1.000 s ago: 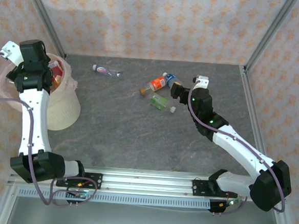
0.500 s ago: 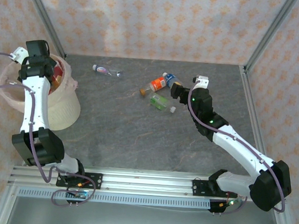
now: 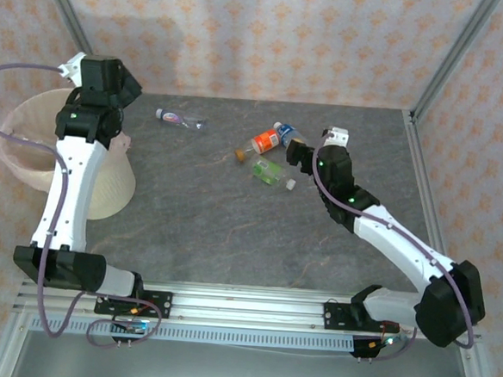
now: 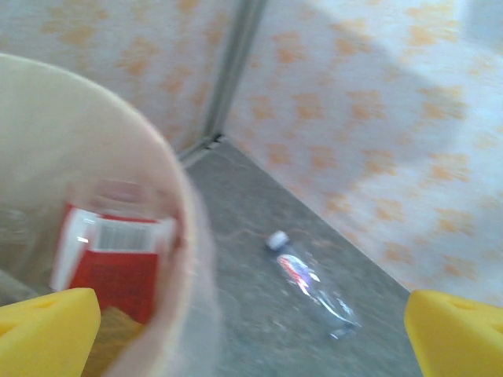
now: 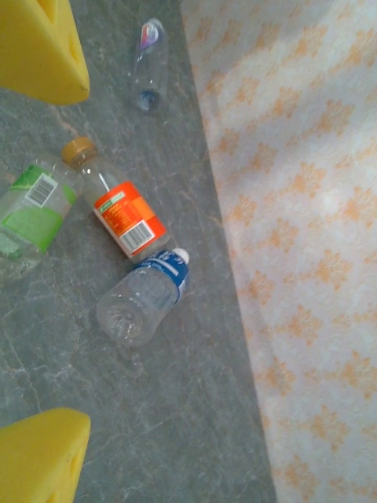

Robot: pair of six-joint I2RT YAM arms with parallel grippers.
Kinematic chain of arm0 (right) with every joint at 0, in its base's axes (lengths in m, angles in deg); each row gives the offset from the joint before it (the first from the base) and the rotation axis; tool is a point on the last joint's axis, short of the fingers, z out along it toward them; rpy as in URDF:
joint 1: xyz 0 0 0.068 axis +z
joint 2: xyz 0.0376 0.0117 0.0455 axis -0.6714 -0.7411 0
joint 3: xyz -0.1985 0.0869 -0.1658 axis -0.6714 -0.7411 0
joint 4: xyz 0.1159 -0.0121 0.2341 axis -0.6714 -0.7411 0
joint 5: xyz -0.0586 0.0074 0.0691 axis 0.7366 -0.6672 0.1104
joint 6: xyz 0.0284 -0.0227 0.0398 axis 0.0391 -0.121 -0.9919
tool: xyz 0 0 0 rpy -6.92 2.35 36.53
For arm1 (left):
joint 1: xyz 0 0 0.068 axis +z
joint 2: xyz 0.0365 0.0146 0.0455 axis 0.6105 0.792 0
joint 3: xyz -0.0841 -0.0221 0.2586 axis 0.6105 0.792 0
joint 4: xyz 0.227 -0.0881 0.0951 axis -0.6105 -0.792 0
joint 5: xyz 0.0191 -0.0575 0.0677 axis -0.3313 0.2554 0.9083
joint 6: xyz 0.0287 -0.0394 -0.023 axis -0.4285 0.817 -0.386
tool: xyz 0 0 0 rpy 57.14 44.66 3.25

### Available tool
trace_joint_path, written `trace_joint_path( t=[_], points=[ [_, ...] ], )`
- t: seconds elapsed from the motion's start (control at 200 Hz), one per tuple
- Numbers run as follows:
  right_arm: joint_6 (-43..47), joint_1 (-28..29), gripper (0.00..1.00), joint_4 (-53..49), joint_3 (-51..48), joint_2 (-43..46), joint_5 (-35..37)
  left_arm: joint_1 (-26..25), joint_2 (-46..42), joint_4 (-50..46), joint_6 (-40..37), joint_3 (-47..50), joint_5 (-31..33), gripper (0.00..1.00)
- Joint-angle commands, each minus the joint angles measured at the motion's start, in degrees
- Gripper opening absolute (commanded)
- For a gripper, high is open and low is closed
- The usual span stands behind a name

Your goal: Put the plastic bottles in the bin

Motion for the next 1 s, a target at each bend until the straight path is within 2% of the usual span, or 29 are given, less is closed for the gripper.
trace_joint_path(
  t=[0.0,0.09,0.145,0.215,0.29,0.425,0.565,0.796,0.996],
  points=[
    [-3.7,-1.5,0.99,-3.8,3.3,-2.1,-1.1,-4.6,0.4,2.6,-3.5,-0.9,-1.9,1.00],
    [-5.4,-2.9,0.99,-6.5,5.4,-4.8,-4.8,-9.1,3.4,2.2,-5.6,-3.1,-3.3,1.00],
    [-4.9,-4.0,0.99,-7.6,6.6,-6.7,-10.4,-10.8,5.8,0.8,-6.3,-5.2,-5.1,1.00],
    [0.4,-5.1,0.99,-10.7,9.1,-9.8,-20.4,-11.6,8.5,-0.2,-6.2,-6.6,-10.4,1.00],
    [8.4,-5.2,0.99,-17.7,13.2,-14.2,-25.3,-12.4,10.2,-0.1,-5.2,-6.3,-14.4,1.00],
    [16.4,-5.2,0.99,-28.2,19.5,-22.6,-24.4,-13.9,10.2,2.3,-4.0,-2.4,-19.6,1.00],
    [21.8,-5.2,0.99,-32.2,22.2,-27.4,-23.9,-14.2,8.5,5.5,-2.2,3.0,-25.9,1.00],
    [32.0,-5.2,0.99,-39.8,25.8,-34.3,-27.0,-14.2,5.1,6.8,-0.6,8.6,-25.4,1.00],
    [34.7,-5.2,1.00,-40.5,28.9,-39.4,-25.5,-14.3,4.0,6.5,-1.0,9.9,-25.2,1.00]
  ],
)
